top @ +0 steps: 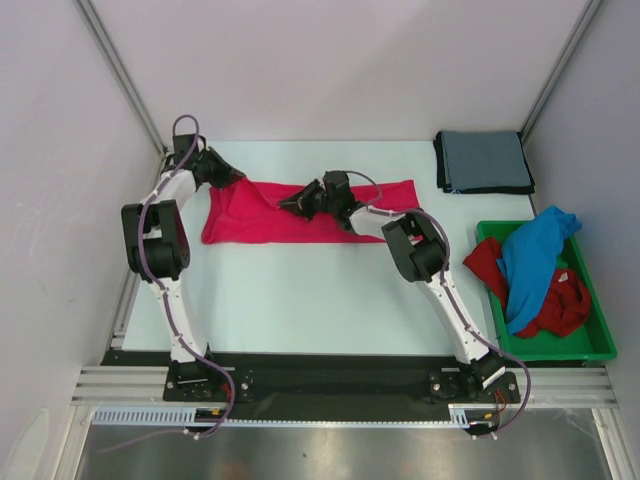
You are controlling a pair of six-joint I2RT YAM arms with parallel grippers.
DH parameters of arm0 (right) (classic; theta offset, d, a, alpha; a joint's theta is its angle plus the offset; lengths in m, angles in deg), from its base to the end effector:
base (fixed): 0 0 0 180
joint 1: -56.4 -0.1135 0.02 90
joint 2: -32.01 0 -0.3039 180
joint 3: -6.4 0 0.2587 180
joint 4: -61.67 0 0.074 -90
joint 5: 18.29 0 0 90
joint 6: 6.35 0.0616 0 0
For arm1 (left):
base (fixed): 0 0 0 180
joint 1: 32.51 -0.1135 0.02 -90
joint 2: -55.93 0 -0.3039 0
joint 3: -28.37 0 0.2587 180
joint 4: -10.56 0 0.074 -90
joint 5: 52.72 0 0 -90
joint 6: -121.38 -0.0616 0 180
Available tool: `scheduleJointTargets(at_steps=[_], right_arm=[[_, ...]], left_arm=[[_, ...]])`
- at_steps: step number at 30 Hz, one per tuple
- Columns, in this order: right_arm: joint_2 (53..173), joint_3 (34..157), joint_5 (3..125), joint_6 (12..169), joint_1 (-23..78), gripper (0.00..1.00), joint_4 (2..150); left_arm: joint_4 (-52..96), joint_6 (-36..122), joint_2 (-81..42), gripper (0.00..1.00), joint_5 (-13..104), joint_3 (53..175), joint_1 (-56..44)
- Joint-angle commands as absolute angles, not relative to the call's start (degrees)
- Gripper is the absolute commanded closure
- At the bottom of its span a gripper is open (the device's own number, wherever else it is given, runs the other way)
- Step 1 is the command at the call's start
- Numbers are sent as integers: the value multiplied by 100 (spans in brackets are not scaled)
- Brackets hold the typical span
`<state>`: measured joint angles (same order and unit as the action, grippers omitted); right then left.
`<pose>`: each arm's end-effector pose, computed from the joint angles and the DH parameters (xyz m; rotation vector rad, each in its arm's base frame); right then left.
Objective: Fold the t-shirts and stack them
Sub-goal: Fold the tshirt
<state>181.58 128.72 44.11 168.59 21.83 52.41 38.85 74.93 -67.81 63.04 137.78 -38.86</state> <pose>0.5061 0.3834 0.1093 0.6058 2.2507 1.7243 0.5344 0.0325 0.2145 -0.7816 2.2419 -0.8426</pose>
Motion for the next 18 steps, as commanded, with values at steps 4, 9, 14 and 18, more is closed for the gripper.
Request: scheduleJointTargets(at_steps=[4, 9, 14, 18], right_arm=[[18344, 13284, 4157, 17127, 2432, 100, 4529], [18616, 13530, 4033, 17426, 2502, 100, 4249], [18739, 13714, 3955, 17453, 2511, 100, 4301], [18845, 13724, 3893, 17505, 2467, 100, 4240]], left_arm=[[3462, 7611, -6676, 100, 6461, 14030, -3901], [3285, 7682, -6913, 100, 6611, 14197, -3901], [3233, 7664, -6888, 100, 6664, 14242, -3901], [3233, 7585, -6616, 100, 6567, 14057, -3893]])
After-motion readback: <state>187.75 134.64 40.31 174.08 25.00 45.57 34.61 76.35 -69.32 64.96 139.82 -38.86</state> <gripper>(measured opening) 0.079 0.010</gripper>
